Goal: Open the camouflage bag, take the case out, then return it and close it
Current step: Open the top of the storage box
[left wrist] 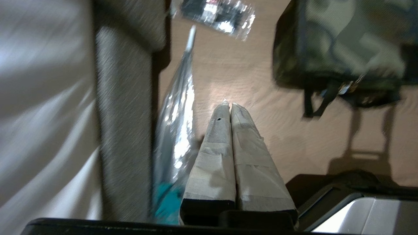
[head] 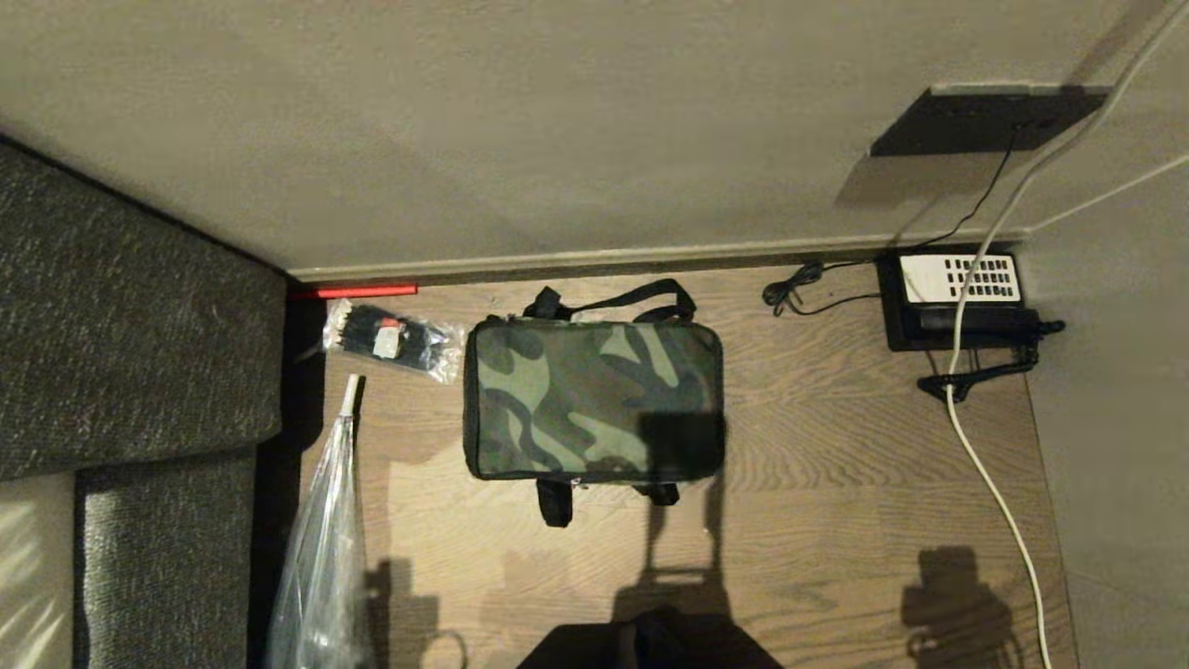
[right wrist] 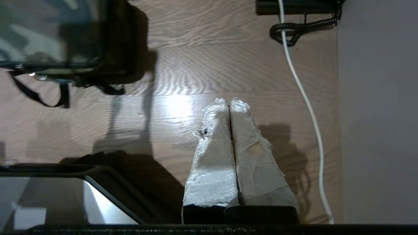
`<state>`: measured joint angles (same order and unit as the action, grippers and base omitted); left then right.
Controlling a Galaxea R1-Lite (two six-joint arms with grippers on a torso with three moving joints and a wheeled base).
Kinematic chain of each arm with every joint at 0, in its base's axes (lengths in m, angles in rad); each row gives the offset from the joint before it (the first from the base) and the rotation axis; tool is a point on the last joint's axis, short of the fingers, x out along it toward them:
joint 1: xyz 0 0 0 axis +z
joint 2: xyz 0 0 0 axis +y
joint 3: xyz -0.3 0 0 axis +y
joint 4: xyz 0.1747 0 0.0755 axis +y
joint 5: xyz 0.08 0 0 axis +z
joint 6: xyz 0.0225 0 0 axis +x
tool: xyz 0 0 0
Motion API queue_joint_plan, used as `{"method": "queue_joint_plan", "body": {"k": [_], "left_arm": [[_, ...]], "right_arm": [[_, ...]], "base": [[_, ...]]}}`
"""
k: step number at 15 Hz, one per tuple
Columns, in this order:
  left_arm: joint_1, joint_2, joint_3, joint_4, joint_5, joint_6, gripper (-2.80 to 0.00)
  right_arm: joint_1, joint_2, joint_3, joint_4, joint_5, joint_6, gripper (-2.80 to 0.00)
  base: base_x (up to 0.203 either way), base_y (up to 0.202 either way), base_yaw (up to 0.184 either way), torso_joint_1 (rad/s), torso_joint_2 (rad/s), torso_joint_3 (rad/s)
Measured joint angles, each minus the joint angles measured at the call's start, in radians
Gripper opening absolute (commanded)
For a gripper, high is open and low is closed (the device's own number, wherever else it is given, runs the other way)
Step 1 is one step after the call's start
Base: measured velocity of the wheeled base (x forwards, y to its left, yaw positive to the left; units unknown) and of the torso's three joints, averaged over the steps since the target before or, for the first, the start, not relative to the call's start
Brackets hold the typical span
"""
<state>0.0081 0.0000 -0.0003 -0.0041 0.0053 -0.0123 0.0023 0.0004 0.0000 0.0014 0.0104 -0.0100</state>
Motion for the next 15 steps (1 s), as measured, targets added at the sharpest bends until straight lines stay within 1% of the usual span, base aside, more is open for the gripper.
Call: {"method": "queue_joint_plan", "body": {"k": [12, 15], "left_arm": [[-0.001, 0.0, 0.0, 0.001, 0.0, 0.0, -2.8], [0.001, 0.0, 0.0, 0.001, 0.0, 0.001, -2.8]], "right_arm": [[0.0, 0.0, 0.0, 0.0, 0.0, 0.0, -2.8], [0.001, 0.0, 0.0, 0.0, 0.0, 0.0, -2.8]], "base": [[0.002, -0.004, 0.0, 0.001, 0.0, 0.0], [0.003, 0.09, -0.01, 0.0, 0.0, 0.002]]}}
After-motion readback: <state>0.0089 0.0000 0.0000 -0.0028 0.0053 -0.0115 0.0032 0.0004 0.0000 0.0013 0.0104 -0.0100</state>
